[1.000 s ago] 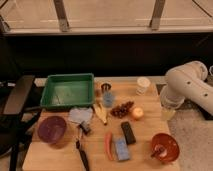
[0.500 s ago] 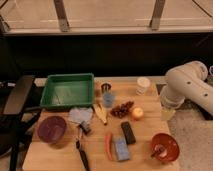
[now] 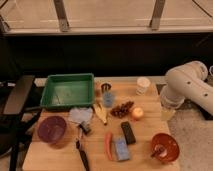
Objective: Wipe tray with brush
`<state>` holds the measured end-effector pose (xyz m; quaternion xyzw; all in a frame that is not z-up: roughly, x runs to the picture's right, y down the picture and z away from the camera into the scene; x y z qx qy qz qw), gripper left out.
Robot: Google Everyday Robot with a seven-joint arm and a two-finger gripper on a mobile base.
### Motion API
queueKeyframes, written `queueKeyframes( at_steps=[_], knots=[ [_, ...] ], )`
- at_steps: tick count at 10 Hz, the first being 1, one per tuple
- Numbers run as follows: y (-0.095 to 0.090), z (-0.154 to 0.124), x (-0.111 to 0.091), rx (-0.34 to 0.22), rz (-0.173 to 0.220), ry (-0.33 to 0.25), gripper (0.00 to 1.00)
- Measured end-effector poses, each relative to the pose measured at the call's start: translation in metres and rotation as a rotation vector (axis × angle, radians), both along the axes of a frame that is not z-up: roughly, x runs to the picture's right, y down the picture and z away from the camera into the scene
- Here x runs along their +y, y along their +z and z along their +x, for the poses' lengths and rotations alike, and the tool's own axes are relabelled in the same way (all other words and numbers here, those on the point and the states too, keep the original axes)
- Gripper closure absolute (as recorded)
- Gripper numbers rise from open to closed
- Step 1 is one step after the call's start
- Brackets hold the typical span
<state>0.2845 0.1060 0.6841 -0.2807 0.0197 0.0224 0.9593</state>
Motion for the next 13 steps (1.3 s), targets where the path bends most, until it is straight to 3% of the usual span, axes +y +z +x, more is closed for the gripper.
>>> queueKeyframes(
  at_steps=[12, 13],
  knots=[
    [-0.0001, 0.0000, -0.0011, 0.001, 0.001, -0.002, 0.35],
    [-0.0018, 0.0000, -0.0043, 0.010, 0.003, -0.029, 0.35]
  ],
)
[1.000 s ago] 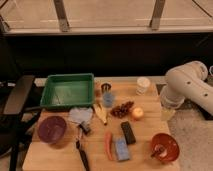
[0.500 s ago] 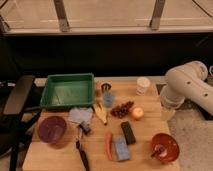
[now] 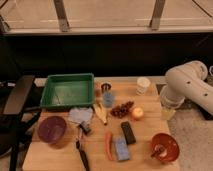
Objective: Wipe tray with brush
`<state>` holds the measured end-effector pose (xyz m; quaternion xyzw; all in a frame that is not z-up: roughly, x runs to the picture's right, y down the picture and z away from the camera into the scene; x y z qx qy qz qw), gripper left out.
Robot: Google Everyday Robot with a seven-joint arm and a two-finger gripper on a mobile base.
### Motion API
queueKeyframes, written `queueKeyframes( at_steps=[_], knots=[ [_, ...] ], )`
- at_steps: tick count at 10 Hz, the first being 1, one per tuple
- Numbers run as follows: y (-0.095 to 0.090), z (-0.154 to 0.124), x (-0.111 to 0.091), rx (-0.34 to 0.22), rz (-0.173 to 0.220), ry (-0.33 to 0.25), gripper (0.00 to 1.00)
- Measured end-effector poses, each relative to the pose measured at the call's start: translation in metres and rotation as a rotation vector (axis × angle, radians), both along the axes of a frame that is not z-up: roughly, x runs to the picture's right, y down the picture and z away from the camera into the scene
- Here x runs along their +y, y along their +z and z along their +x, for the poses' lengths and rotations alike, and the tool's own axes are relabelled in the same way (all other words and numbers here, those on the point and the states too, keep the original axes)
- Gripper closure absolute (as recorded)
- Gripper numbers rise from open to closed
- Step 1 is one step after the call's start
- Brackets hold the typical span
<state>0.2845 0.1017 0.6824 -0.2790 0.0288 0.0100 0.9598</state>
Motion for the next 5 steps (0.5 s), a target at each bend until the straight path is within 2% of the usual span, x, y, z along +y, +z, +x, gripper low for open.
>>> queueKeyframes(
  at_steps=[1, 2, 5],
  knots=[
    [-0.001, -0.007, -0.005, -0.011, 0.003, -0.036, 0.35],
    [0.000, -0.024, -0.007, -0.037, -0.002, -0.106, 0.35],
    [0.000, -0.083, -0.004, -0.156, -0.012, -0.302, 0.35]
  ],
)
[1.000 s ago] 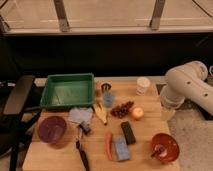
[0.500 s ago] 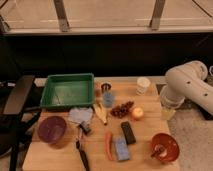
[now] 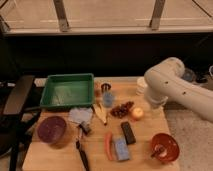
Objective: Wipe tray with brush
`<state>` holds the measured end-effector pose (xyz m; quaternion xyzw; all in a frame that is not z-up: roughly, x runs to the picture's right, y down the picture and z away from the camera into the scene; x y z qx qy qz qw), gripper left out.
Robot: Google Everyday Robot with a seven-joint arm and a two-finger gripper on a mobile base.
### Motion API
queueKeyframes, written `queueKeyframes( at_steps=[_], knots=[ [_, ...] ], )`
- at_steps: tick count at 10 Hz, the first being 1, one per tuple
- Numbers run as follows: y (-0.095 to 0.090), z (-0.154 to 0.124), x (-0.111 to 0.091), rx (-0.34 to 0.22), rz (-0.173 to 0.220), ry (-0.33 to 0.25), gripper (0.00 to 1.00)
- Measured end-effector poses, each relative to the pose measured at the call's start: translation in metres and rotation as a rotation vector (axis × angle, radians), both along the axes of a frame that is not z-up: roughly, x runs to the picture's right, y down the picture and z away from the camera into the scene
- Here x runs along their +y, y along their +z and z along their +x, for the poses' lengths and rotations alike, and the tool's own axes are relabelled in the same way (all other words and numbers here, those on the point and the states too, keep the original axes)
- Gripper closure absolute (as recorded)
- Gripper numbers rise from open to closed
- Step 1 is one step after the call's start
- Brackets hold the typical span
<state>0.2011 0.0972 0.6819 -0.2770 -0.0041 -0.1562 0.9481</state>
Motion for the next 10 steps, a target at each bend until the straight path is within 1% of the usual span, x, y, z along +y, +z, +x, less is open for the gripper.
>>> queueKeyframes(
  at_steps=[1, 2, 4, 5, 6, 8, 9, 10],
  knots=[
    [0.000, -0.031, 0.002, -0.068, -0.005, -0.077, 0.35],
    [0.000, -0.055, 0.007, -0.130, -0.014, -0.139, 0.35],
    [-0.002, -0.099, 0.022, -0.252, -0.048, -0.243, 0.35],
    [-0.003, -0.110, 0.027, -0.287, -0.055, -0.275, 0.35],
    [-0.004, -0.112, 0.028, -0.294, -0.058, -0.279, 0.35],
    [-0.004, -0.110, 0.028, -0.290, -0.062, -0.279, 0.35],
    [-0.003, -0.109, 0.029, -0.291, -0.064, -0.292, 0.35],
    [-0.002, -0.113, 0.030, -0.308, -0.065, -0.335, 0.35]
  ],
)
